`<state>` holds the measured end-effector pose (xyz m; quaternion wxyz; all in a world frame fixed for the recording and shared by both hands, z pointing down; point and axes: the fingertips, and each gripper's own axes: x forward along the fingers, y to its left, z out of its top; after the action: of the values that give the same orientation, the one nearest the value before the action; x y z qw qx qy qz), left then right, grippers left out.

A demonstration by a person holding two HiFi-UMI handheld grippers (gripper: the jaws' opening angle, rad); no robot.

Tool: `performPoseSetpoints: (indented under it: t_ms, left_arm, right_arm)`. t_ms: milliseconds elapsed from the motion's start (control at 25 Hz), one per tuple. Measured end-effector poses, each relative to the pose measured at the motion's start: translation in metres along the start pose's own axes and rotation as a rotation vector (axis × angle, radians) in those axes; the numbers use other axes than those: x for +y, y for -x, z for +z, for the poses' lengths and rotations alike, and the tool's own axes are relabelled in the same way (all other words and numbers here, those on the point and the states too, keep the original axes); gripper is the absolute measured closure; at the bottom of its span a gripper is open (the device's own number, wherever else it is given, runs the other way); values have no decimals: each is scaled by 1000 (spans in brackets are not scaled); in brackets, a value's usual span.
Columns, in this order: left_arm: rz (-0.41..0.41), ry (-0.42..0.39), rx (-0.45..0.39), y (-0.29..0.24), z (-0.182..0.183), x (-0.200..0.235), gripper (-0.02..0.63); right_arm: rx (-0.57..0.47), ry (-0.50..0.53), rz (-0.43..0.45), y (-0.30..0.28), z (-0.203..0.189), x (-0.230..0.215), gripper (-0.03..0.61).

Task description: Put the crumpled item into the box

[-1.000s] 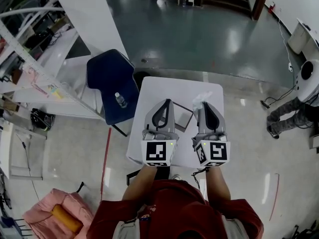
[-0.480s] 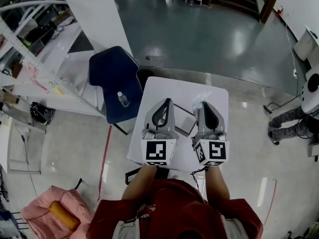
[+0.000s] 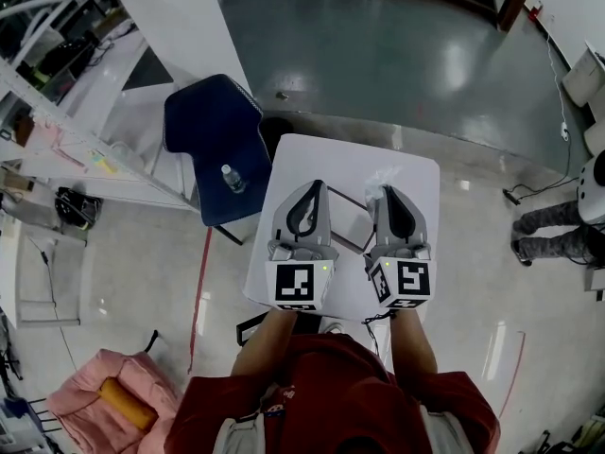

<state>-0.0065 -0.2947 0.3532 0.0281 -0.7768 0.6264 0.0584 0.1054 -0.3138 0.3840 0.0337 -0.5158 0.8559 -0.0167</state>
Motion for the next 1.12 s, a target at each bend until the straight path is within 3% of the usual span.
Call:
performPoseSetpoints:
  t_ms: [280,1120]
  left_arm:
    - [-9,0,49,-6,-18,17,611]
    - [-1,52,13,-38,-38,61,611]
  right_arm:
    - [51,5,0,-18,-17,7,575]
    - [250,42,39,-74,-86,21,575]
